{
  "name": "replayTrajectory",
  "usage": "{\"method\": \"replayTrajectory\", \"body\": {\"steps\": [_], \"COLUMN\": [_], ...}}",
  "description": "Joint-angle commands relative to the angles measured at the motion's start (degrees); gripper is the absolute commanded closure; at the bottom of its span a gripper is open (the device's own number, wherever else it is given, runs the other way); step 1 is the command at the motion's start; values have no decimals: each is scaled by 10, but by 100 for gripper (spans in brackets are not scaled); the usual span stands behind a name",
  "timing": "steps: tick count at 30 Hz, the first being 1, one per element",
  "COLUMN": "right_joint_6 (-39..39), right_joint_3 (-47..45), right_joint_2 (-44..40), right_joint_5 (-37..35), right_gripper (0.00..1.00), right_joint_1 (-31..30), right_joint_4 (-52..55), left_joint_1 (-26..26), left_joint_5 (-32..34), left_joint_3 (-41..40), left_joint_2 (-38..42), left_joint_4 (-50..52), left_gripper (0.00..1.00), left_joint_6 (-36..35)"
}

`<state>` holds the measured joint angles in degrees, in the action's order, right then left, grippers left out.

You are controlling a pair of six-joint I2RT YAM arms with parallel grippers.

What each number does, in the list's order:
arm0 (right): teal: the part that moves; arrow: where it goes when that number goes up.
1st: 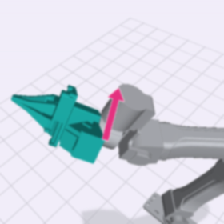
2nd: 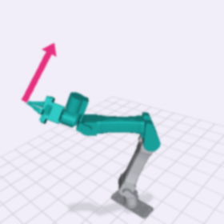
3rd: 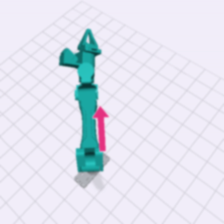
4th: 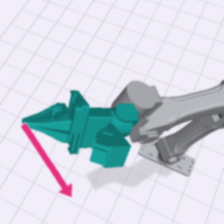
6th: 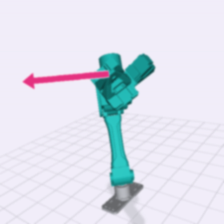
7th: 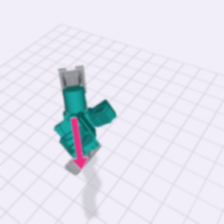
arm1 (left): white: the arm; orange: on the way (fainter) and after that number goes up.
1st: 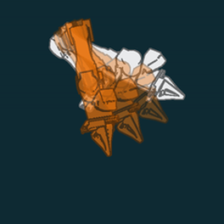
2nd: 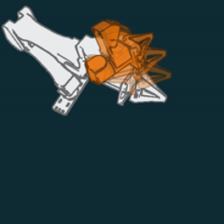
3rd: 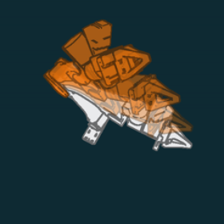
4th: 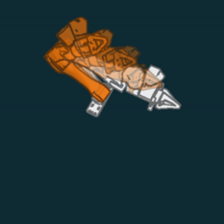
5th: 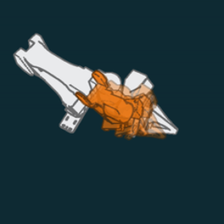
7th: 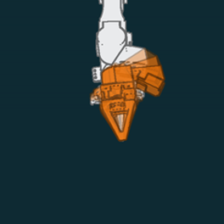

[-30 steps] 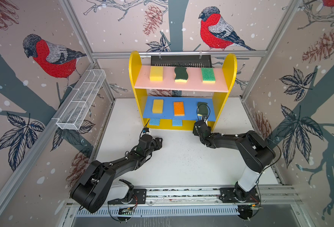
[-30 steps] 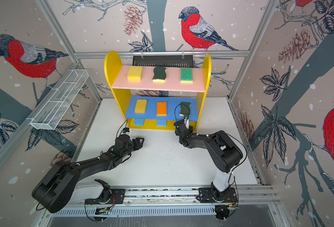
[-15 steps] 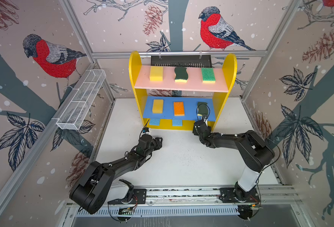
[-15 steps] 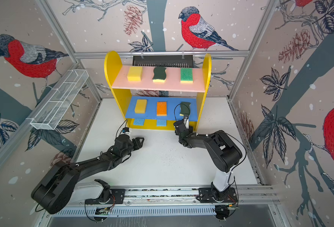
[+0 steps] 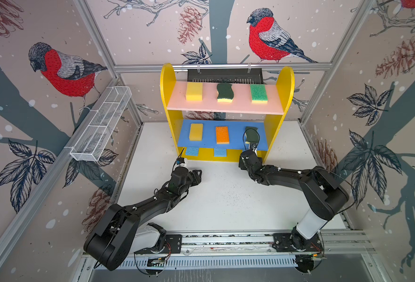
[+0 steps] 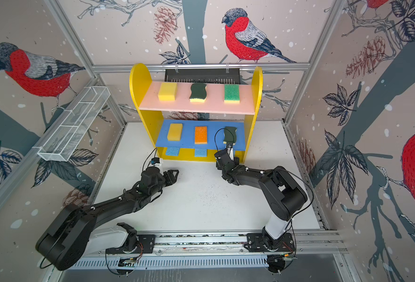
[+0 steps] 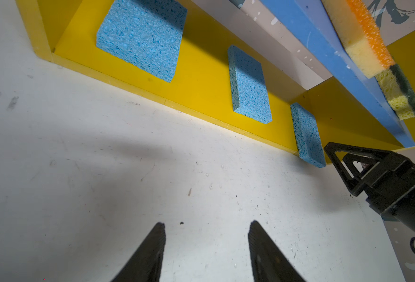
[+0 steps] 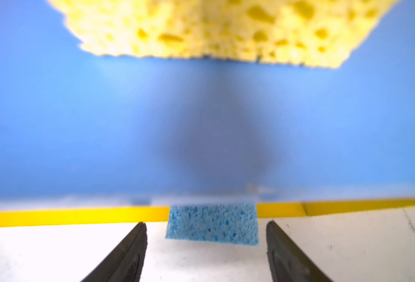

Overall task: Arrange cleaning sponges on a shelf
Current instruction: Place the cleaning sponge at the shelf.

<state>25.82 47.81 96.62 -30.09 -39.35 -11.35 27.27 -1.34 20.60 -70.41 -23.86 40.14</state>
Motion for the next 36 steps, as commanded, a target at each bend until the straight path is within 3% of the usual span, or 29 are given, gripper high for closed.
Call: {"method": "replayTrajectory", "body": {"steps": [1, 19, 27, 36], "right_joint_6": [16, 50, 94, 118], "right_joint_3": [-8, -158, -251, -300], "right_joint_2": [-19, -202, -274, -272], "right_joint_5": [3, 138, 203, 249], "right_gripper": [23, 20, 38, 65], "right_joint_1": [-6, -25, 3, 30], "right_joint_4": [13, -55, -142, -217], "left_joint_1": [0, -1, 0, 0], "left_joint_5": [-2, 5, 17, 21], "left_joint_3": [1, -8, -14, -17], "left_joint_2": [8, 66, 105, 124], "left_joint_4": [0, 60, 91, 94], "left_gripper": [44, 44, 44, 44], "left_joint_6": [-3, 1, 4, 9]}}
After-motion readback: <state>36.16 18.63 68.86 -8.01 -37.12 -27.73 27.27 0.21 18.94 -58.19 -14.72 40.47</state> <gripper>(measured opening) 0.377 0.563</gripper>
